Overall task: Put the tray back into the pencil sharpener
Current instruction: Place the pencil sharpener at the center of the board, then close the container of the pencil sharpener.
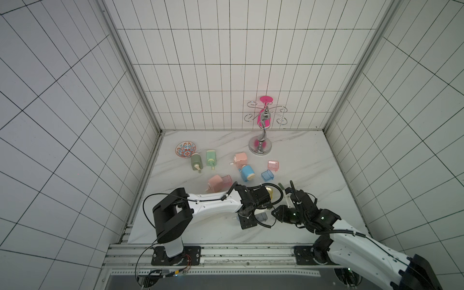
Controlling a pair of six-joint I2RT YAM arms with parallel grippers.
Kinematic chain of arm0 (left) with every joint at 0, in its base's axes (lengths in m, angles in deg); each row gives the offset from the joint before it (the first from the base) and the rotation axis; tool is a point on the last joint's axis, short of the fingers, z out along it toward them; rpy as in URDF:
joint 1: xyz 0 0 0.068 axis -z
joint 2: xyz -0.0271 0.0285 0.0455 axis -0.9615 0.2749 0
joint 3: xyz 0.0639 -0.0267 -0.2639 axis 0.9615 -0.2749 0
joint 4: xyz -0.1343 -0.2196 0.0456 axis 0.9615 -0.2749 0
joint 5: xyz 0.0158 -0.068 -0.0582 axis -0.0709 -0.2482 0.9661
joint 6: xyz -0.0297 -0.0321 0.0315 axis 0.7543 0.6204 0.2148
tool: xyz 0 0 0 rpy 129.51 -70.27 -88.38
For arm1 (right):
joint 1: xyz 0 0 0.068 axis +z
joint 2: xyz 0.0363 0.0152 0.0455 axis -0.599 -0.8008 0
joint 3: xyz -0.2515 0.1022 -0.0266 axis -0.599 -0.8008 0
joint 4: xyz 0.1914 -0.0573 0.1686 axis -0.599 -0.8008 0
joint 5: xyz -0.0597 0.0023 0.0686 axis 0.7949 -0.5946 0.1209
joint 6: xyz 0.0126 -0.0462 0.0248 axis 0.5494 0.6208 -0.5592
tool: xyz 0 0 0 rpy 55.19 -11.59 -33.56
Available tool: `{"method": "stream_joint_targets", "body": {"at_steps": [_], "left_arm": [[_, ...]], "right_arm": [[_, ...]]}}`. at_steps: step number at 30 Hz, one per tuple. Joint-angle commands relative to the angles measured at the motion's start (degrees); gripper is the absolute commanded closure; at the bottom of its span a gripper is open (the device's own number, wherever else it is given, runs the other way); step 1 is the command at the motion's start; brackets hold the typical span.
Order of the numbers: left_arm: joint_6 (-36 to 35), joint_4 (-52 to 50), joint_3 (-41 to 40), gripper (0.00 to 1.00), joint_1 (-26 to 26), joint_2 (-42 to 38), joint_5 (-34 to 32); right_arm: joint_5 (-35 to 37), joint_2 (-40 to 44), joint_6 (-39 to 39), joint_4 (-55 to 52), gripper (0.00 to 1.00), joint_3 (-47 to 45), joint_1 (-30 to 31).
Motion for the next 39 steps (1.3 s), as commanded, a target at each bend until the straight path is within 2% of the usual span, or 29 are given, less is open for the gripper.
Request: {"method": "stream_joint_targets", "body": {"at_steps": [1, 5, 13, 21, 29, 39], "left_arm": [[0.4, 1.9, -1.3, 0.15, 0.2, -2.5, 0.4], [2.0, 2.7, -2.7, 0.11, -0.2, -4.4, 1.2], [1.4, 4.6, -6.2, 0.13, -2.8, -7.3, 4.1], [0.8, 5.3, -6.8, 0.18, -2.8, -6.7, 5.8], [0.8, 5.2, -6.8, 0.28, -2.8, -5.9, 6.8], [1.1, 6.0, -7.7, 0.36, -2.5, -6.0, 7.3]], "right_arm": [[-1.7, -0.4, -0.4, 2.2, 0.68, -1.7, -0.7], [-3.6, -2.3, -0.2, 5.3, 0.66, -2.3, -1.2], [-6.9, -6.3, 0.5, 10.4, 0.64, -2.3, -2.0], [-9.2, -11.2, 0.8, 14.6, 0.65, -2.2, -2.2], [-12.6, -15.4, 0.1, 19.0, 0.67, -2.7, -2.0], [-12.8, -18.7, 0.1, 20.9, 0.70, -2.7, -0.5]]}}
